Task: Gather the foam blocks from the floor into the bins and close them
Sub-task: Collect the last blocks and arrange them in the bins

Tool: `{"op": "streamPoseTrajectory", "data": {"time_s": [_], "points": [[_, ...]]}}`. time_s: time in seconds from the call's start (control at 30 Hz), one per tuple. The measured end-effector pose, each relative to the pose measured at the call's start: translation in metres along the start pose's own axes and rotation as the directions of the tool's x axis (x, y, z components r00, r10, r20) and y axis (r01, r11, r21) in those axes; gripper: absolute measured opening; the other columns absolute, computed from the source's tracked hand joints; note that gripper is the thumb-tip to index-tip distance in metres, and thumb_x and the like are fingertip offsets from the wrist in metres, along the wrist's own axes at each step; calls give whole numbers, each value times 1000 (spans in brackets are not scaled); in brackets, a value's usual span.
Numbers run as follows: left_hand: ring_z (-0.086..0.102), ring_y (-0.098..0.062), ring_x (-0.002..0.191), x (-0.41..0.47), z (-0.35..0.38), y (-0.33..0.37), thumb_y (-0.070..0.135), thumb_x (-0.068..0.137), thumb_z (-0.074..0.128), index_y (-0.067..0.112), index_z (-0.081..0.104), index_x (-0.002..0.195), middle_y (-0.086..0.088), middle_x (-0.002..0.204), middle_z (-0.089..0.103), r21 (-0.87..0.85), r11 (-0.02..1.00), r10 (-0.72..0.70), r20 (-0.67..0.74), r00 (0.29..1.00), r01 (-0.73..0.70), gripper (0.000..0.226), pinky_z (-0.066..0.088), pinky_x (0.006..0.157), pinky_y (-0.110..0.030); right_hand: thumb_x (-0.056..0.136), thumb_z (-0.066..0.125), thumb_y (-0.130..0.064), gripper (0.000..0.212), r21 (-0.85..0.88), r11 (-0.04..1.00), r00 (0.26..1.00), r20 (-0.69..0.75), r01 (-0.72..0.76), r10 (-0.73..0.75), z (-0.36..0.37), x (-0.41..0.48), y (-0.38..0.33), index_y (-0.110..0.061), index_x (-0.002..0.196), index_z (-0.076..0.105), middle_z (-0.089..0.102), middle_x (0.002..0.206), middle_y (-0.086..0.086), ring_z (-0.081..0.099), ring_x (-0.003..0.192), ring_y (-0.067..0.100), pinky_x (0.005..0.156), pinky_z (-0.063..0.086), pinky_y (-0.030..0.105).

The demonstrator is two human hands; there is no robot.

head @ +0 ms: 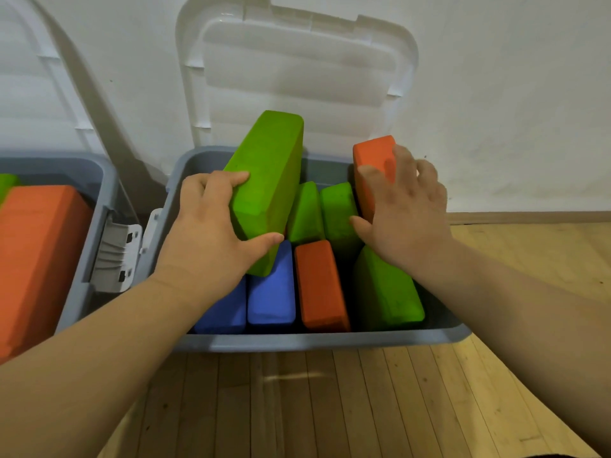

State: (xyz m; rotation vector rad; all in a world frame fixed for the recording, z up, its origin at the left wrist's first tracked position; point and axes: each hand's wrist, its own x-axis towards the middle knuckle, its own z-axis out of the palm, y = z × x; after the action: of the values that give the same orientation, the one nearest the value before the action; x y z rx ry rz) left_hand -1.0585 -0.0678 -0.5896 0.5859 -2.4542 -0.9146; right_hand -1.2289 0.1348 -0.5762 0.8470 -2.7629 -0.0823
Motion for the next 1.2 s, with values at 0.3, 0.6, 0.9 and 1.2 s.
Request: {"op": "streamPoseTrajectory", "data": {"time_s": [0.3,0.6,0.9,1.2], "points": [[33,4,115,5,-6,1,54,81,76,28,44,154,2,138,43,-14,999,35,-30,999,-36,84,21,94,3,98,57,-44,69,286,935,978,42,-210,206,13,9,44,-31,160,30,27,158,18,52,121,50,100,44,50],[36,-3,113,3,-1,9,55,78,77,34,41,156,0,140,36,17,1000,-9,21,1000,8,89,34,98,-23,101,53,-49,69,358,899,967,95,-253,235,20,4,66,-33,162,23,17,164,17,46,132,49,108,40,50],[48,-23,125,3,-9,19,63,80,72,51,14,160,1,145,36,228,974,-62,230,971,8,99,42,99,-38,103,47,-45,66,309,927,976,29,-214,215,31,6,66,-28,162,24,16,169,11,46,131,49,105,41,55],[45,-27,134,3,-16,12,63,86,64,42,15,162,-4,151,35,178,982,-104,213,972,66,93,41,105,-42,89,61,-39,63,207,978,977,-200,-29,71,6,-3,43,-17,146,49,43,150,19,41,133,45,107,36,51]]}}
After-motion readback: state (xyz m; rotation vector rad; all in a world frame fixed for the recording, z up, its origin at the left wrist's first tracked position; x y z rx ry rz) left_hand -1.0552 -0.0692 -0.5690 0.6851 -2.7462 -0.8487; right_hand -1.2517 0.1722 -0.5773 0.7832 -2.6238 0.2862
